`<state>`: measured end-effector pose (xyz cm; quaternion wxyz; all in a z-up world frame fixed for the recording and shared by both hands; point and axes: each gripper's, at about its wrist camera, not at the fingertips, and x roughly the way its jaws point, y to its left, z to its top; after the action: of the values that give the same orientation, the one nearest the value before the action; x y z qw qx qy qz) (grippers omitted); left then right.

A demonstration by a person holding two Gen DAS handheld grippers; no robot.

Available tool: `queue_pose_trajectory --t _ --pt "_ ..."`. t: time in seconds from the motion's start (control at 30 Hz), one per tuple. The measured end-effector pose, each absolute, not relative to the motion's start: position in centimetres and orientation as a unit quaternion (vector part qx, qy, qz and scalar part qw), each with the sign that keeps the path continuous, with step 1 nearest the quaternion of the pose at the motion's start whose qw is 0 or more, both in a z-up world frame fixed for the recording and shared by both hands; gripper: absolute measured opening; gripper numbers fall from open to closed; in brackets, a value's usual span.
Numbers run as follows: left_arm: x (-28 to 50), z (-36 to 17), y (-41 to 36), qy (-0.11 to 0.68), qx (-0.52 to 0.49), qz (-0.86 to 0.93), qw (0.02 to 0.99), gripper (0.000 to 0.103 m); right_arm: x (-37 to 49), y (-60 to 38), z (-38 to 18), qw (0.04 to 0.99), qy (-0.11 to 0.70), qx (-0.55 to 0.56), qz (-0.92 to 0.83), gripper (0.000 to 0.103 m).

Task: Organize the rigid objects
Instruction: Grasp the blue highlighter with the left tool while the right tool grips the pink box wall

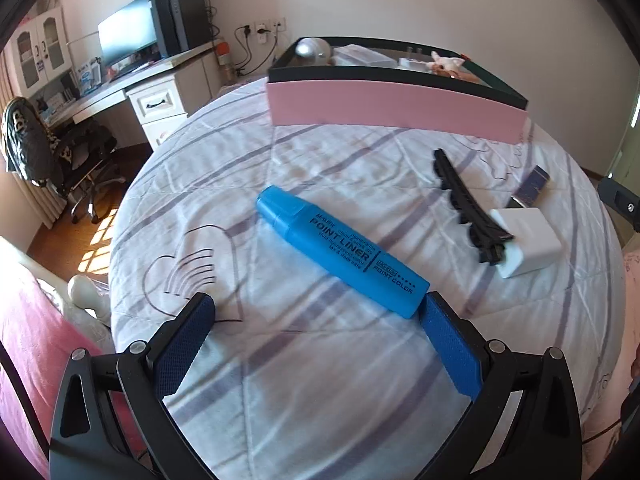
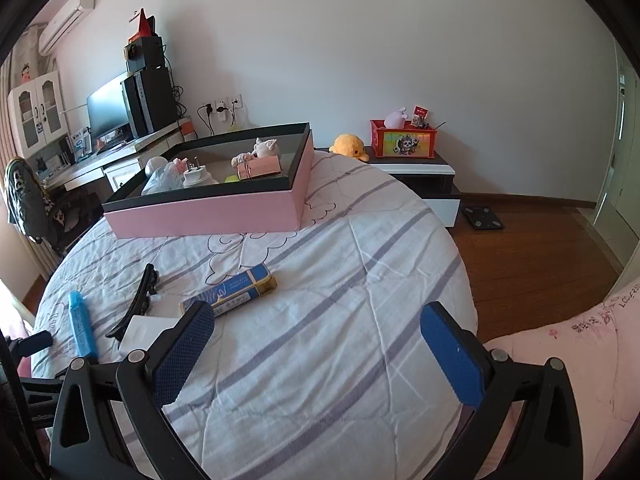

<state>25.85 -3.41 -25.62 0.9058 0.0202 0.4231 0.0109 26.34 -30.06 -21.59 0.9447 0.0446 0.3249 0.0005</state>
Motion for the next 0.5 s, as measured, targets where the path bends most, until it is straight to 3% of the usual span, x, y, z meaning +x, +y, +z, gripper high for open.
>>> queue_pose_trajectory --t 0.5 --pt "31.3 -25.3 3.4 0.419 -0.041 0.073 0.904 0.103 38.2 -29.6 -19.1 0.944 0.330 0.020 0.004 0.103"
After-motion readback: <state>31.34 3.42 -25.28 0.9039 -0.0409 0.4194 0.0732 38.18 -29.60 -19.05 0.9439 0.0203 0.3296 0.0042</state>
